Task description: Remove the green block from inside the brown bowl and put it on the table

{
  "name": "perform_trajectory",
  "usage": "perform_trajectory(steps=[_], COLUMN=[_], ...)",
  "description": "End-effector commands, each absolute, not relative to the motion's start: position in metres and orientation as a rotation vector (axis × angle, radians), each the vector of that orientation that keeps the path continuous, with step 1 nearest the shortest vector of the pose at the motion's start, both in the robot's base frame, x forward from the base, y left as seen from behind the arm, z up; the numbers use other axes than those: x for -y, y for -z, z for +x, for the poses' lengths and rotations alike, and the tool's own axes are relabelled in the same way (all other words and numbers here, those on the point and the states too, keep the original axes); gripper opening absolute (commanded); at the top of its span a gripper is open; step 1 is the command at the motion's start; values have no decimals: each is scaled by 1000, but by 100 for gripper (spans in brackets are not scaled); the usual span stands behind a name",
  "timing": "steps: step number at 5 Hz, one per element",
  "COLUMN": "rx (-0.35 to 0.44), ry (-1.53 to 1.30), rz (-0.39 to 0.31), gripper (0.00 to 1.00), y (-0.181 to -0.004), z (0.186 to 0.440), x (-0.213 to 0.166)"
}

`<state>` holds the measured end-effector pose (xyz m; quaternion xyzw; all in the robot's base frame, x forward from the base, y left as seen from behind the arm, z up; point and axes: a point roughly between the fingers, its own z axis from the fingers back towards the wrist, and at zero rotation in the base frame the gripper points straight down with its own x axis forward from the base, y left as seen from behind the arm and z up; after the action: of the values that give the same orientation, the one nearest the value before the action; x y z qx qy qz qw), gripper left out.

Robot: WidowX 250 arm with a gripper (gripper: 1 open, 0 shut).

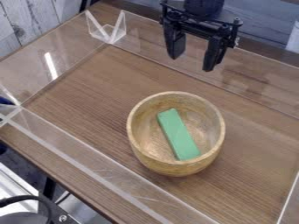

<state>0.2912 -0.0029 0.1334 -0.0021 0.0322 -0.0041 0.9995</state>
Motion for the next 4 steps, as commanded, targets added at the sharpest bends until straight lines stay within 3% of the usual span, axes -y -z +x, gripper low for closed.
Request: perform_trajectory(steps=[1, 4], rx=[-93, -128], ry=[4, -84], rz=[-2, -14], gripper=[100, 100], y=[-122, -81], z=[285, 246], x=[3, 2])
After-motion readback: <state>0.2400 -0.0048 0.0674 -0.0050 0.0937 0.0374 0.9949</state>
